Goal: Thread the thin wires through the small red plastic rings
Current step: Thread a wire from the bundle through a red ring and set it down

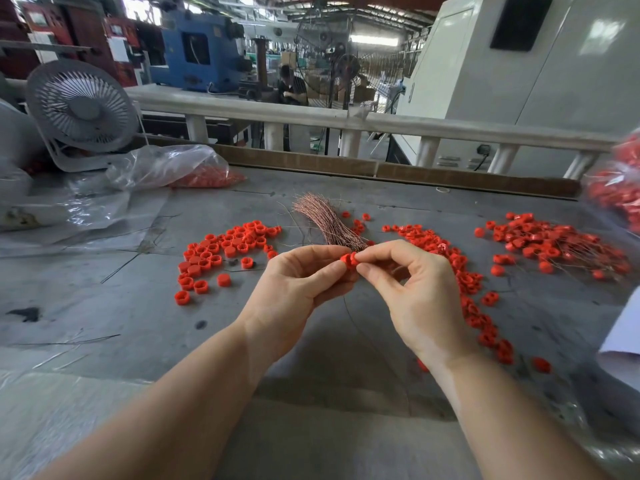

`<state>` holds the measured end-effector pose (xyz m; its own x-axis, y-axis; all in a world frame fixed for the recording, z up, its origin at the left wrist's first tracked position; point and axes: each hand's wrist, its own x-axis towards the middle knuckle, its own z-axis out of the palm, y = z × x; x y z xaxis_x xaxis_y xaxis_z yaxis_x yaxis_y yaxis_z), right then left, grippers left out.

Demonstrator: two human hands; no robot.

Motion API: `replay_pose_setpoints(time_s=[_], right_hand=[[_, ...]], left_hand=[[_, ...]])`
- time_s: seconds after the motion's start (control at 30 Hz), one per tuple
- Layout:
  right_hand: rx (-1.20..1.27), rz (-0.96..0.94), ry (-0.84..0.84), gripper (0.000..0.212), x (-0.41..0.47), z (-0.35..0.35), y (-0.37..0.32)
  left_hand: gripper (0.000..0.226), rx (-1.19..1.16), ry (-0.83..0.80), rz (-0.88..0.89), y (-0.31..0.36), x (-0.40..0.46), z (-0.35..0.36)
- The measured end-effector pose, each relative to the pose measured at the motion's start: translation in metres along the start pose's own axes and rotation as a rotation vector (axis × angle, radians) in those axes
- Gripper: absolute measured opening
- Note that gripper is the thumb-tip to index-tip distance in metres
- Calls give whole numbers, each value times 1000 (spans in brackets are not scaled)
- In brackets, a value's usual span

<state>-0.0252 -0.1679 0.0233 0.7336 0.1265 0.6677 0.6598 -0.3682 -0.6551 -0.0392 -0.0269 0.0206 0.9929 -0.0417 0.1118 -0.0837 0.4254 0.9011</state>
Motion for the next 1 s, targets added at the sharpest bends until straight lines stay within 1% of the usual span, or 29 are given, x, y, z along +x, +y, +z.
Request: replay_pose_setpoints(time_s=[0.3,0.53,0.73,1.0], right_hand=[[-1,-1,16,19,-2,1,1],[-6,-12,40,24,-1,2,1],[-9,-15,31,19,-2,2,2],[-16,-75,16,13,0,2,3]], left_hand=[[16,94,-1,48,1,-2,0],[16,110,-2,61,0,-2,-1],[15,103,-10,66,-1,-1,-3],[15,124,-6,81,-1,0,-2]])
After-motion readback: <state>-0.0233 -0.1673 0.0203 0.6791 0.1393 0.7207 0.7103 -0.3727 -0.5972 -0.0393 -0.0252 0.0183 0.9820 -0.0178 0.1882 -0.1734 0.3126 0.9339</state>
